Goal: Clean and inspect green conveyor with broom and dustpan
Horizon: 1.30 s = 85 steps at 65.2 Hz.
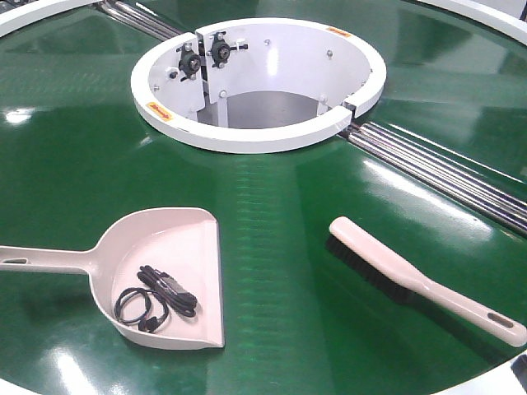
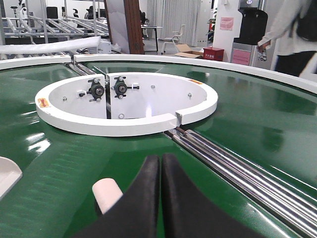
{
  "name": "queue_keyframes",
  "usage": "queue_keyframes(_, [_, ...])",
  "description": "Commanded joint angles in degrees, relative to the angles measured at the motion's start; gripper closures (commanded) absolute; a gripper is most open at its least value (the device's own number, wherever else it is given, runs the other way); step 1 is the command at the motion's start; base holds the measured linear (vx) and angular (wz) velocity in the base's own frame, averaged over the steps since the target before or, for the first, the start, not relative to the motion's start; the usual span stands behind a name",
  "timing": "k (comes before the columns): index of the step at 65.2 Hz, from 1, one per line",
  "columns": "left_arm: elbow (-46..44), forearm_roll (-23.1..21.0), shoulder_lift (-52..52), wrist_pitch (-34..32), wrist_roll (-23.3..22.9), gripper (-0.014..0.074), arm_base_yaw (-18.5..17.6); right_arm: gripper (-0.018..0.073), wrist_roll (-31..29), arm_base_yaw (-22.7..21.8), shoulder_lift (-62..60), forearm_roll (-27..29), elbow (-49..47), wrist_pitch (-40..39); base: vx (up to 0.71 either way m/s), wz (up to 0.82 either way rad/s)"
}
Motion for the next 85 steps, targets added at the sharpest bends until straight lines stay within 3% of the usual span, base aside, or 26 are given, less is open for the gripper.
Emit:
queue_keyframes(1, [-1.53, -0.77, 0.38, -4.12, -0.57, 0.0603, -0.38, 0.0568, -0.25, -0.18, 0.29, 0.06, -1.62, -4.34, 0.0, 0.0])
queue_keyframes(21, [1.89, 0.97, 0.3, -6.78, -0.77, 0.0603, -0.2, 0.0568, -0.24, -0.18, 0.29, 0.06, -1.62, -3.99, 0.0, 0.0])
queue_keyframes(25, [4.01, 3.37, -0.32, -8.19, -3.78, 0.0603, -0.15, 0.0568, -0.24, -0.18, 0.29, 0.06, -1.62, -3.99, 0.0, 0.0])
queue_keyframes(32, [8.1, 10.44, -3.43, -10.1, -14.44, 0.0603, 0.72, 0.0568, -0.24, -0.18, 0.29, 0.06, -1.62, -3.99, 0.0, 0.0])
queue_keyframes(38, [10.96, 11.8, -6.71, -10.84, -19.73, 0.0603, 3.49, 0.0568, -0.24, -0.18, 0.29, 0.06, -1.62, -3.99, 0.0, 0.0])
queue_keyframes(45, [13.27, 11.96, -11.23, -10.89, -19.56, 0.0603, 6.73, 0.0568, -0.24, -0.18, 0.29, 0.06, -1.62, -3.99, 0.0, 0.0])
queue_keyframes(52, [13.21, 15.76, -13.58, -8.3, -19.56, 0.0603, 8.89, 0.0568, -0.24, -0.18, 0.29, 0.06, -1.62, -3.99, 0.0, 0.0])
queue_keyframes(66, [13.21, 16.22, -13.49, -7.96, -19.39, 0.0603, 9.19, 0.0568, -0.24, -0.18, 0.29, 0.06, -1.62, -3.99, 0.0, 0.0])
queue_keyframes(85, [13.21, 15.86, -13.49, -7.97, -19.53, 0.0603, 12.44, 0.0568, -0.24, -0.18, 0.29, 0.06, -1.62, -3.99, 0.0, 0.0])
